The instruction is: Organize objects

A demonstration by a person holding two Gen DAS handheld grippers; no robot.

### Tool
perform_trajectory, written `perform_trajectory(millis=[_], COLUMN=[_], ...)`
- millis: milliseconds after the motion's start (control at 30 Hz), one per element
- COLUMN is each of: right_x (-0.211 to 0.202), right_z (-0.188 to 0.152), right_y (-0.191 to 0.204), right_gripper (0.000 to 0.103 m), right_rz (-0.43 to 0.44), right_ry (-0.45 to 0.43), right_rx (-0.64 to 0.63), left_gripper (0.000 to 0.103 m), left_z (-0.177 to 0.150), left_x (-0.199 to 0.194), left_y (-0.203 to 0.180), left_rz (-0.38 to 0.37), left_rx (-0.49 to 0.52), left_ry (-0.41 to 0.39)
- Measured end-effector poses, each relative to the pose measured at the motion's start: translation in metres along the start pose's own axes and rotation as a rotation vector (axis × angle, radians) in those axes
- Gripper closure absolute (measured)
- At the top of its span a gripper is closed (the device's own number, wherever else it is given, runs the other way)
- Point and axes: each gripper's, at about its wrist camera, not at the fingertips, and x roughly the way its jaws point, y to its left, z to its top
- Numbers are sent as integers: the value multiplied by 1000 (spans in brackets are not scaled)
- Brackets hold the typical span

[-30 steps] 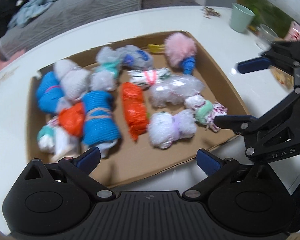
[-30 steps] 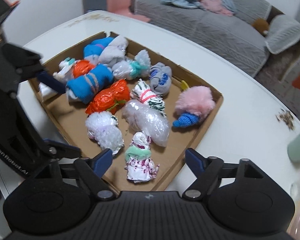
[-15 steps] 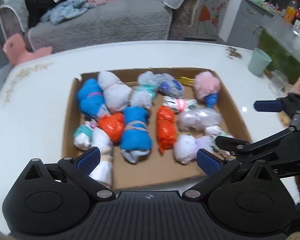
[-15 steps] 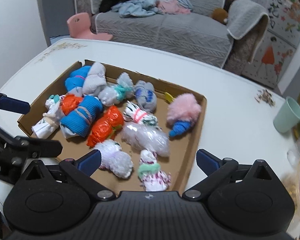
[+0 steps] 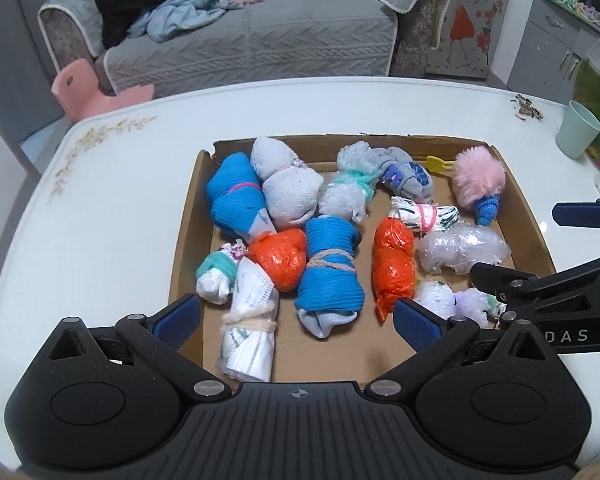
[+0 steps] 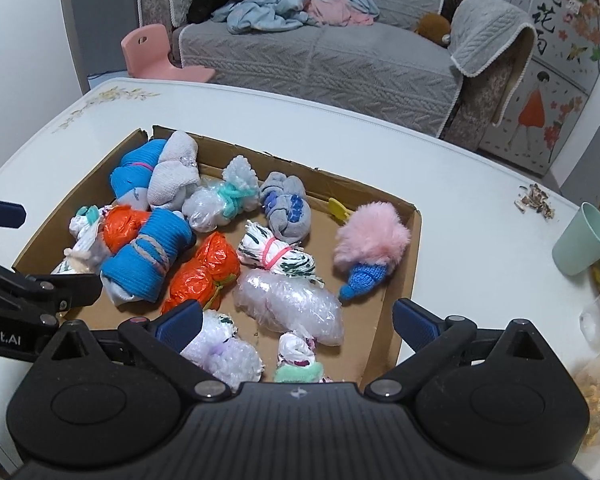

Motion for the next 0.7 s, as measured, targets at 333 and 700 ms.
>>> perform_trajectory(millis=[333,700], right_x=[3,7], right_z=[-4,-7], right_y=[-4,-5], right_gripper=[1,1], right_rz=[11,15], right_ry=[54,84], right_rx=[9,1], left_gripper=[1,1], left_z=[-4,-9], left_x=[2,4], left_y=[15,7], left_rz=[9,-19], left_rx=[-44,-20], left_ry=[38,58])
